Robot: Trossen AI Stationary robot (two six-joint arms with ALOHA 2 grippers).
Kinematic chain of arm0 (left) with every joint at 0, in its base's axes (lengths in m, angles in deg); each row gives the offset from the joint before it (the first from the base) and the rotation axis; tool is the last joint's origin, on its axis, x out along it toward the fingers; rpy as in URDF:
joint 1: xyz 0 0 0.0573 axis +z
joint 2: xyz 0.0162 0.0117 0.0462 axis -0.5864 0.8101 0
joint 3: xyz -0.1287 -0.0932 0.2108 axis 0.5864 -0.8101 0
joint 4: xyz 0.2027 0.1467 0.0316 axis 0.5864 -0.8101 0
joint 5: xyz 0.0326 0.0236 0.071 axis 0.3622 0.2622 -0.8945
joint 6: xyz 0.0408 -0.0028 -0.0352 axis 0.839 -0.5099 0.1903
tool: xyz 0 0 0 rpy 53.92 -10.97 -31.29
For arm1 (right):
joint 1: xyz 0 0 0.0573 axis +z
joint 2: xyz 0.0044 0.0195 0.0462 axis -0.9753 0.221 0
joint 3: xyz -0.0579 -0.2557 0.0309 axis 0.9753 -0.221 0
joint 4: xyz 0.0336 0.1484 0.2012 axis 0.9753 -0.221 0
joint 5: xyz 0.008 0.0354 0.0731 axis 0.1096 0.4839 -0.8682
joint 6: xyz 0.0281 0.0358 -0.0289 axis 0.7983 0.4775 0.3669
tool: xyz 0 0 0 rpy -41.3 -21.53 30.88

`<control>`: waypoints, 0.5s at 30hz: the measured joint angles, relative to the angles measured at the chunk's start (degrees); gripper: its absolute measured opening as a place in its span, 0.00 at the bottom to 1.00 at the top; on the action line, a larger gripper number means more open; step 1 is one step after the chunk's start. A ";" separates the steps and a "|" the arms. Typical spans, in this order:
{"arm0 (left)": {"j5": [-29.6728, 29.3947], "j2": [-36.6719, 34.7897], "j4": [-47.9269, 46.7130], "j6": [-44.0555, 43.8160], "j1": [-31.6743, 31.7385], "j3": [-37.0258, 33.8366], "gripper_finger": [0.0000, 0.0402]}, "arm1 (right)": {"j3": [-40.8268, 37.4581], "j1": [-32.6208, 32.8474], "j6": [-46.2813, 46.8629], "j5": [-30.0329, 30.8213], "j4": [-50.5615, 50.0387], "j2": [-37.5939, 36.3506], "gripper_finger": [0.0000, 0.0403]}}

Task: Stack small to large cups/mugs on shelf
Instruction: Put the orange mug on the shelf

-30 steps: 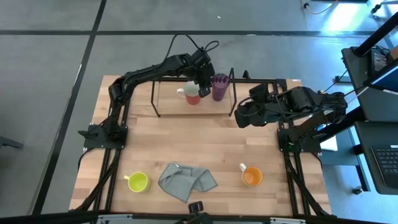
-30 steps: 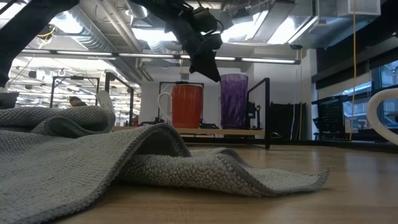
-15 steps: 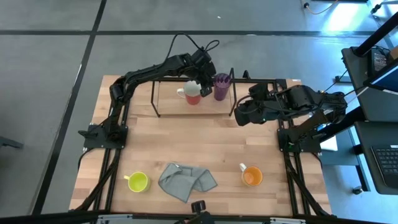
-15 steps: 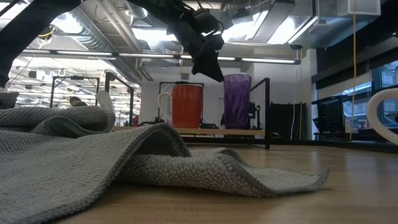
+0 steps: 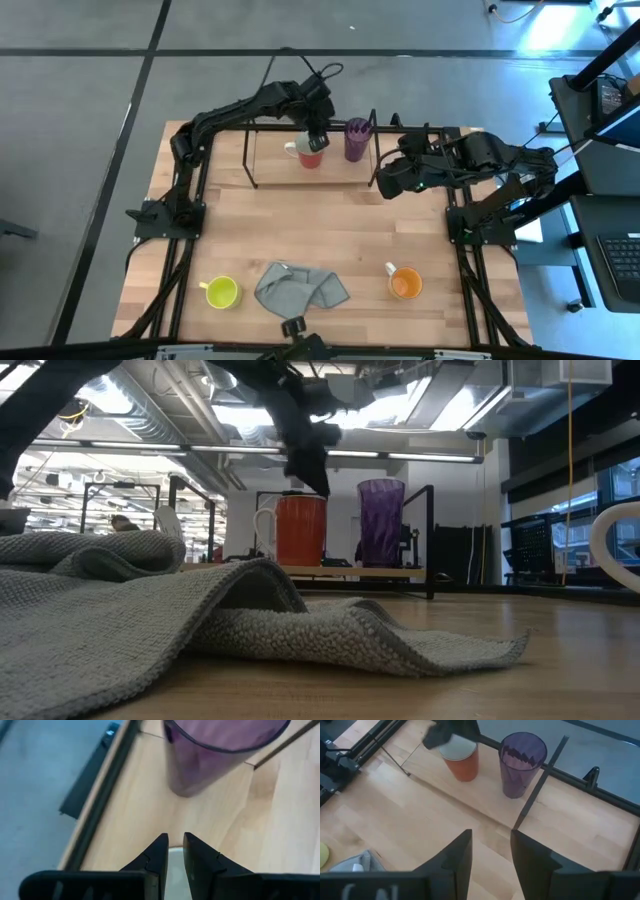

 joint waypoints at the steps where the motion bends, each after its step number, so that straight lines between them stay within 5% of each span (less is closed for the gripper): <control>1: -0.44 -0.85 -0.23 0.03 0.30 0.00 0.13 | 0.00 -0.26 -0.32 -0.04 0.00 0.00 0.34; 15: -9.16 -2.98 -12.63 -0.44 8.47 0.00 0.13 | 0.00 -1.57 -3.11 -0.93 0.00 0.00 0.34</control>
